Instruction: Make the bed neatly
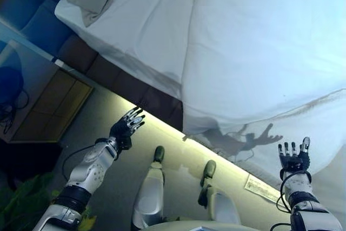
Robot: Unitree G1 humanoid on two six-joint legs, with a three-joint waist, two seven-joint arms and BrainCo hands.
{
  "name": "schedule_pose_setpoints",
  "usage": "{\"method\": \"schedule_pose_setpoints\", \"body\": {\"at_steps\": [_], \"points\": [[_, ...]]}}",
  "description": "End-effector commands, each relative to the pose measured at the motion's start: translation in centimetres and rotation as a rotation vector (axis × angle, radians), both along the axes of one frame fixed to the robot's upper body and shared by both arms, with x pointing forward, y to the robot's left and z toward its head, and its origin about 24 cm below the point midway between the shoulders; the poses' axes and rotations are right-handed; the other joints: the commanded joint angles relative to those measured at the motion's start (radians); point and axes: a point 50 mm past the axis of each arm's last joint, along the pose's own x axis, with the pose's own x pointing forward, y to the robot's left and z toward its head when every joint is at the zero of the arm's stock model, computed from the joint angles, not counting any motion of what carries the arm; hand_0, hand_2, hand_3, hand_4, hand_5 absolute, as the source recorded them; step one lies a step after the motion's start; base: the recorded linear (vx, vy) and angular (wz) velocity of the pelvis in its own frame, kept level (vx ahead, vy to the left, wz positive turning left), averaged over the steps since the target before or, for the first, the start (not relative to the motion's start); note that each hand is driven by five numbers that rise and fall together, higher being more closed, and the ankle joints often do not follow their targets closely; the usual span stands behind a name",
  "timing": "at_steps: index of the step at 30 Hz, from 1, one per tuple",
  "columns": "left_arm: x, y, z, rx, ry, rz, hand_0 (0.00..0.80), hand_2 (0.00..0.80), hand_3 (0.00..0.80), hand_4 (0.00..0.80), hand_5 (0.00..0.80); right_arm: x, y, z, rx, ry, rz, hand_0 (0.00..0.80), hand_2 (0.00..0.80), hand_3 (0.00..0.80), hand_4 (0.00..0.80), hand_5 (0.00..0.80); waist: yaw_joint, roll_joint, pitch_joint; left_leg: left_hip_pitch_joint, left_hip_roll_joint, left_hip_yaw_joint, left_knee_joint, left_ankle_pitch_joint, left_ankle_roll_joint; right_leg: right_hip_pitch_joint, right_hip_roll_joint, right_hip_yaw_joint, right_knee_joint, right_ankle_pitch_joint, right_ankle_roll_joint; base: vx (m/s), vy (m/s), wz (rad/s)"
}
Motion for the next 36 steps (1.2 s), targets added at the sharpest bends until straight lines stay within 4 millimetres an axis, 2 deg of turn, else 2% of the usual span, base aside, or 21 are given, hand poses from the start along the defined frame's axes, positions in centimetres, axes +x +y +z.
{"method": "schedule_pose_setpoints", "body": {"at_steps": [1,9,13,18,22,25,27,30,32,36], "points": [[-1.3,0.8,-0.4,0.014,0.004,-0.019,0.000,0.000,0.000,0.000,0.000,-3.6,-0.6,-1.3,-0.013,0.045,-0.042,0.000,0.000,0.000,0.000,0.000,-0.004,-0.052,-0.129,-0.087,0.046,-0.011,0.097,-0.017,-0.025,0.024,-0.114,0.052,-0.008,0.035,0.108,0.177,-0.066,-0.03],[-3.6,1.5,-2.5,0.011,0.088,-0.019,0.000,0.000,0.000,0.000,0.000,-6.4,0.3,-2.8,-0.043,0.136,-0.019,0.000,0.000,0.000,0.000,0.000,-0.016,-0.063,-0.188,0.037,0.066,-0.011,0.067,-0.049,-0.027,0.092,-0.097,0.080,0.007,-0.004,0.109,0.192,-0.030,0.02],[-6.3,1.7,-4.6,0.001,0.171,-0.007,0.000,0.000,0.000,0.000,0.000,-8.7,2.2,-4.0,-0.059,0.184,0.010,0.000,0.000,0.000,0.000,0.000,-0.023,-0.061,-0.232,0.135,0.072,0.002,0.027,-0.067,-0.018,0.150,-0.097,0.082,0.004,-0.027,0.116,0.215,0.029,0.06],[-9.3,2.2,-6.3,-0.006,0.227,0.039,0.000,0.000,0.000,0.000,0.000,-9.5,4.8,-3.8,-0.040,0.126,0.050,0.000,0.000,0.000,0.000,0.000,-0.047,-0.059,-0.267,0.227,0.076,0.028,-0.037,-0.068,-0.005,0.188,-0.096,0.086,0.005,-0.042,0.123,0.064,0.049,0.03],[-10.6,2.5,-7.1,-0.026,0.245,0.118,0.000,0.000,0.000,0.000,0.000,-9.0,6.7,-3.0,-0.033,0.099,0.140,0.000,0.000,0.000,0.000,0.000,-0.083,-0.050,-0.286,0.271,0.094,0.038,-0.041,-0.066,-0.008,0.197,-0.066,0.118,0.024,-0.060,0.099,0.006,0.018,-0.10],[-10.8,2.5,-7.2,-0.050,0.247,0.170,0.000,0.000,0.000,0.000,0.000,-8.8,7.5,-3.1,-0.017,0.117,0.215,0.000,0.000,0.000,0.000,0.000,-0.094,-0.044,-0.279,0.275,0.106,0.025,0.030,-0.093,-0.018,0.202,-0.039,0.147,0.047,-0.080,0.065,0.027,0.018,-0.06],[-10.7,2.5,-7.4,-0.075,0.255,0.193,0.000,0.000,0.000,0.000,0.000,-8.3,7.5,-2.9,-0.029,0.133,0.238,0.000,0.000,0.000,0.000,0.000,-0.096,-0.035,-0.262,0.256,0.083,0.014,0.084,-0.087,-0.017,0.205,-0.033,0.165,0.064,-0.074,0.055,0.027,0.106,-0.24],[-10.1,2.0,-7.0,-0.081,0.225,0.146,0.000,0.000,0.000,0.000,0.000,-7.5,7.1,-2.2,-0.059,0.094,0.200,0.000,0.000,0.000,0.000,0.000,-0.093,-0.023,-0.246,0.258,0.020,-0.012,0.026,-0.068,0.017,0.179,-0.060,0.177,0.092,-0.061,0.071,-0.002,0.212,-0.19],[-9.6,2.0,-7.1,-0.068,0.221,0.127,0.000,0.000,0.000,0.000,0.000,-7.3,6.9,-2.2,-0.043,0.073,0.161,0.000,0.000,0.000,0.000,0.000,-0.107,-0.020,-0.248,0.274,0.005,0.025,0.000,-0.060,0.024,0.177,-0.078,0.187,0.100,-0.058,0.078,0.086,0.203,0.05],[-9.2,2.3,-6.6,-0.044,0.209,0.128,0.000,0.000,0.000,0.000,0.000,-8.3,7.5,-2.6,-0.019,0.075,0.149,0.000,0.000,0.000,0.000,0.000,-0.104,-0.040,-0.272,0.294,-0.029,0.029,-0.012,-0.071,0.035,0.197,-0.126,0.167,0.105,-0.054,0.102,0.156,0.135,0.12]]}}
